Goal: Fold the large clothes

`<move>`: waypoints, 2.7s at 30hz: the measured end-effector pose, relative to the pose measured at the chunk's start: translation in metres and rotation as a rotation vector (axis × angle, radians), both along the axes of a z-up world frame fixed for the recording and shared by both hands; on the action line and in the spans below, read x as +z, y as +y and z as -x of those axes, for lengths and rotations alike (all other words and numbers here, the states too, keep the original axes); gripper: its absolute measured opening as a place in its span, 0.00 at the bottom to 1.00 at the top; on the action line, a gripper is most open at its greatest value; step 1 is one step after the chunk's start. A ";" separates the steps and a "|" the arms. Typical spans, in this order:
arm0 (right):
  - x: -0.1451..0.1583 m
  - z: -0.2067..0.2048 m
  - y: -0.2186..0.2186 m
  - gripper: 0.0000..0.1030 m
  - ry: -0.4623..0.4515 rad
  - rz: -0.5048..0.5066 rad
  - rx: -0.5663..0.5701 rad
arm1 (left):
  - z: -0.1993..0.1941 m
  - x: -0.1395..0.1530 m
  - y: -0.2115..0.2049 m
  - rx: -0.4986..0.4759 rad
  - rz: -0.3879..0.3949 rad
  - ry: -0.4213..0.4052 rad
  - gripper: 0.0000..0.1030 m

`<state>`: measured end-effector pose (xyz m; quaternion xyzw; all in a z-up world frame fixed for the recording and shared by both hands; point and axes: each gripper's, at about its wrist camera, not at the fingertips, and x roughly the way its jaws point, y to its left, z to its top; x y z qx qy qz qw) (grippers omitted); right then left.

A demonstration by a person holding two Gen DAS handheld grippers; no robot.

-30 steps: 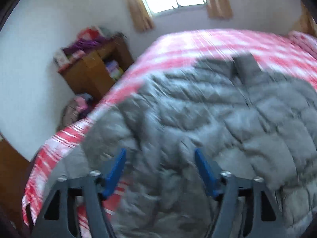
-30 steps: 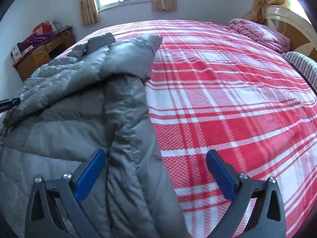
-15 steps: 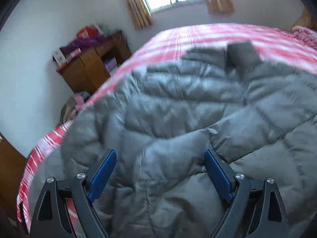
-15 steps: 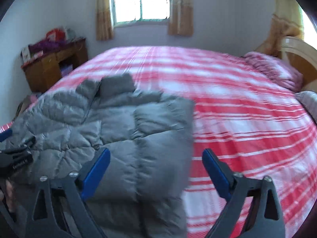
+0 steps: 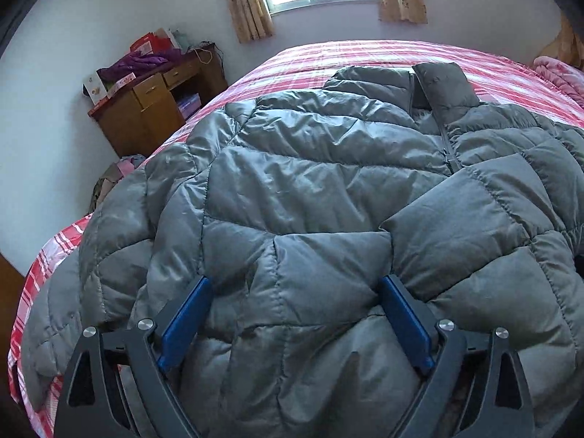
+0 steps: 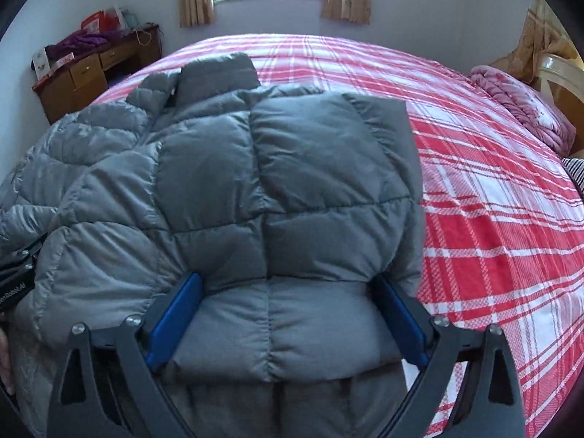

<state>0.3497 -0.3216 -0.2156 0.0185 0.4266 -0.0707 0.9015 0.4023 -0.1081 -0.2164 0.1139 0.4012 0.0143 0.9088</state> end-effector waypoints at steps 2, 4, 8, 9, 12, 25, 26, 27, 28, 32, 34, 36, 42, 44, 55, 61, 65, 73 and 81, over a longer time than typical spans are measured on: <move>-0.001 -0.001 0.001 0.98 0.011 0.009 -0.001 | 0.000 -0.001 0.000 0.004 0.001 0.000 0.91; -0.002 -0.004 0.002 0.99 0.021 0.014 -0.006 | 0.000 -0.001 -0.001 0.005 -0.005 -0.002 0.92; -0.003 -0.007 0.001 1.00 0.033 0.017 -0.016 | -0.001 -0.002 0.000 0.004 -0.002 0.000 0.92; -0.003 -0.008 0.001 1.00 0.035 0.020 -0.018 | -0.001 -0.002 0.000 0.004 0.000 0.001 0.92; -0.004 -0.008 0.001 1.00 0.035 0.018 -0.019 | -0.001 -0.002 0.000 0.005 0.002 0.001 0.92; -0.005 -0.012 0.004 1.00 0.049 0.038 -0.023 | -0.002 0.004 0.004 -0.016 0.021 0.032 0.94; -0.004 -0.013 0.003 1.00 0.051 0.034 -0.024 | -0.001 0.009 0.006 -0.030 0.027 0.039 0.94; -0.002 -0.013 0.002 1.00 0.056 0.030 -0.020 | 0.004 0.020 0.012 -0.043 0.043 0.029 0.94; 0.004 -0.012 0.002 0.98 0.061 0.038 -0.005 | 0.016 0.041 0.023 -0.055 0.074 -0.013 0.94; 0.046 0.028 -0.003 0.99 -0.061 0.010 -0.043 | 0.055 0.094 0.073 -0.091 0.107 -0.089 0.94; 0.056 0.047 0.001 1.00 -0.065 0.002 -0.032 | 0.068 0.100 0.104 -0.048 0.030 -0.113 0.94; 0.062 0.076 0.011 1.00 -0.087 0.017 -0.018 | 0.078 0.095 0.149 0.042 -0.057 -0.119 0.94; 0.058 0.143 0.041 1.00 -0.146 -0.058 0.037 | 0.107 0.065 0.293 0.340 -0.007 -0.002 0.94; 0.051 0.159 0.053 1.00 -0.157 -0.071 0.040 | 0.119 0.055 0.328 0.411 0.058 0.024 0.94; 0.048 0.179 0.098 1.00 -0.167 -0.065 0.102 | 0.102 0.024 0.361 0.472 0.281 0.084 0.94; 0.050 0.190 0.092 1.00 -0.192 -0.068 0.063 | 0.103 0.037 0.361 0.423 0.344 0.039 0.27; 0.047 0.191 0.081 1.00 -0.200 -0.075 0.023 | 0.116 0.086 0.336 0.387 0.199 -0.107 0.19; 0.047 0.195 0.063 1.00 -0.223 -0.099 -0.012 | 0.130 0.172 0.242 0.168 0.082 -0.304 0.17; 0.049 0.205 0.038 1.00 -0.238 -0.122 -0.062 | 0.129 0.200 0.137 -0.040 0.089 -0.346 0.17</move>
